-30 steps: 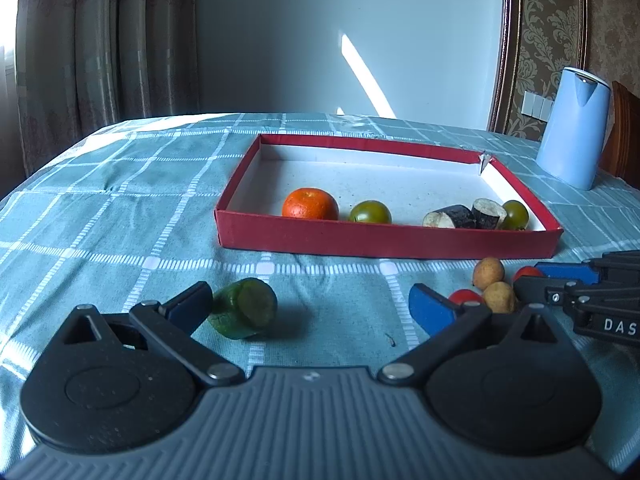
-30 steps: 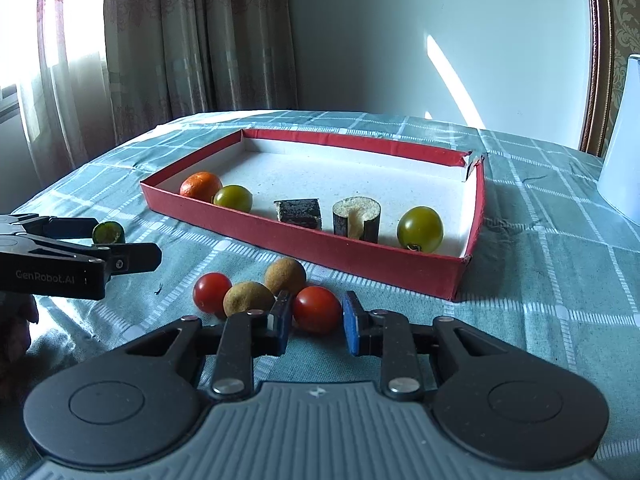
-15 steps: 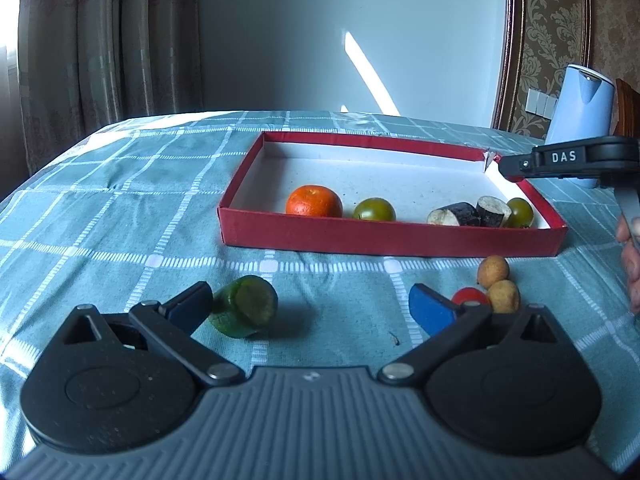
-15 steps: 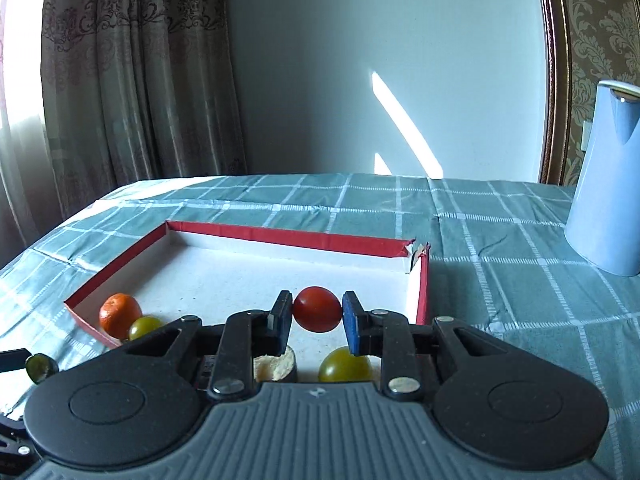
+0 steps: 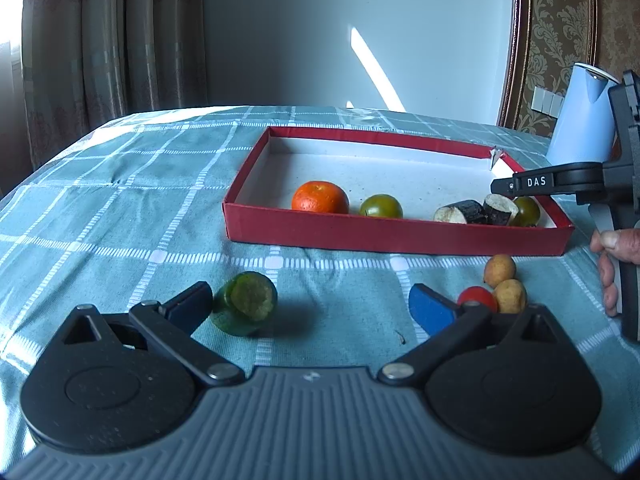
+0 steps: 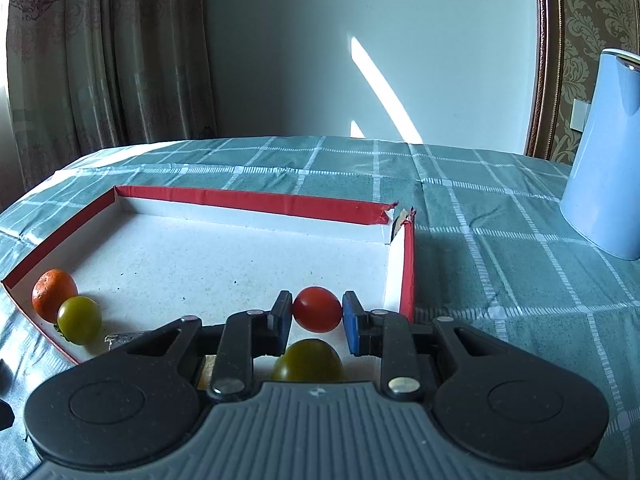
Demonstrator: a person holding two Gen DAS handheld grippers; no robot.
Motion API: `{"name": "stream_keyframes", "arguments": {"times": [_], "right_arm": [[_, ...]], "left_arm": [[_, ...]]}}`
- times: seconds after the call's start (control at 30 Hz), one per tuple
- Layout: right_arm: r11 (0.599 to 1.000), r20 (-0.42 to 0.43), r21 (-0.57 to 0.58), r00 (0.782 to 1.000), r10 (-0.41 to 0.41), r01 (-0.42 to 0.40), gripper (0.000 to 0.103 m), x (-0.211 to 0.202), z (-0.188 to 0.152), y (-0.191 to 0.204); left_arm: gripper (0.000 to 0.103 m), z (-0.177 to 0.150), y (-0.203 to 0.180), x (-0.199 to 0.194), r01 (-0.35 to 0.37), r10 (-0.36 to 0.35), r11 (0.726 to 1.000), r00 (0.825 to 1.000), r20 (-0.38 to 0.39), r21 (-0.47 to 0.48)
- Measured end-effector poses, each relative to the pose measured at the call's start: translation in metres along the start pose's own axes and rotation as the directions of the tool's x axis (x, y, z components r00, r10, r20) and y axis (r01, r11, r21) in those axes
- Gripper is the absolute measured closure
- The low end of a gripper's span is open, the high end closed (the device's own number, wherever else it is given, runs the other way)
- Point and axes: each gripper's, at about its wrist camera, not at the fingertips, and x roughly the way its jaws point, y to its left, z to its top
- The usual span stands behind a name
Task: Organize fruits
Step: 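Lower the red tomato into the tray with the right tool while the left tool grasps another red tomato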
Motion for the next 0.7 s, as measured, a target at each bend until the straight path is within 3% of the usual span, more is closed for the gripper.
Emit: {"name": "stream_keyframes", "arguments": {"times": [0.13,0.27,0.4,0.57,0.7], "right_arm": [[0.999,-0.012,0.037,1.000,0.004,-0.003,0.076,-0.003,0.001,-0.006],[0.994,0.042,0.103,0.999,0.034,-0.038,0.072,-0.025,0.000,-0.018],[0.993,0.110,0.104,0.993,0.050,-0.061,0.071,-0.057,-0.008,-0.028],[0.987,0.118,0.132,0.990,0.073,-0.088,0.071,-0.073,-0.022,-0.043],[0.979,0.105,0.175,0.991,0.089,-0.106,0.071,-0.073,-0.027,-0.054]], "left_arm": [[0.000,0.000,-0.001,0.000,0.004,-0.004,1.000,1.000,0.004,0.003],[0.000,-0.001,-0.004,-0.006,0.031,-0.031,0.999,0.999,0.035,0.025],[0.002,-0.006,-0.024,-0.022,0.098,-0.115,0.984,0.987,0.109,0.151],[0.030,-0.009,-0.051,-0.017,0.123,-0.146,0.952,0.987,0.062,0.282],[0.031,-0.012,-0.066,-0.017,0.160,-0.187,0.925,0.981,0.045,0.343]]}}
